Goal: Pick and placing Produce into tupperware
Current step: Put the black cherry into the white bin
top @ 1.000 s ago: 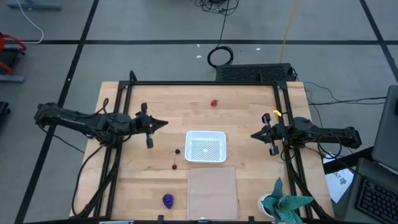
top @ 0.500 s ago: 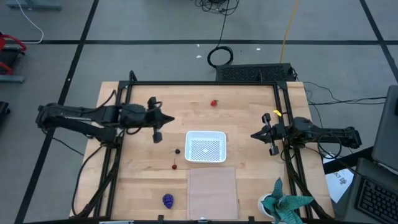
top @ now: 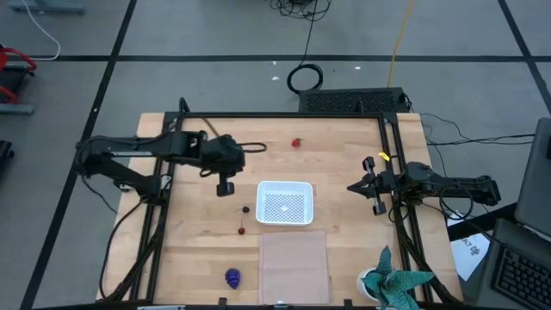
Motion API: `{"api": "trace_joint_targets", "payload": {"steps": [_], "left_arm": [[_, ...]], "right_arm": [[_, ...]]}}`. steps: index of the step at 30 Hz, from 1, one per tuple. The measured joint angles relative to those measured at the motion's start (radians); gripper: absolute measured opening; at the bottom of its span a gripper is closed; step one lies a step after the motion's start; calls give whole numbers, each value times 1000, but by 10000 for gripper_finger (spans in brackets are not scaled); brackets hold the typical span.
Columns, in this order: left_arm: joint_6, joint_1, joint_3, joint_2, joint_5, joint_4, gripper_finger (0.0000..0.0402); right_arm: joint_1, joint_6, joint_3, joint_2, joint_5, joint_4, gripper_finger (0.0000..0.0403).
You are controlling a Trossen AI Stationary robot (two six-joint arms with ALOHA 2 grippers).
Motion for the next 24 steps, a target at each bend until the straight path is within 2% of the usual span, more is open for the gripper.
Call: {"api": "trace_joint_targets", "payload": {"steps": [6, 10, 17, 24], "left_arm": [[15, 0, 169, 139, 12, -177, 1], [-12, 0, 225, 206, 36, -259, 0], [-84, -13, 240, 288, 34, -336, 0], [-75, -36, 240, 294, 48, -335, 0]], "right_arm": [[0, 0, 0, 0, 0, 0, 0], [0, 0, 0, 0, 0, 0, 0], [0, 0, 0, 0, 0, 0, 0], [0, 0, 0, 0, 0, 0, 0]]}}
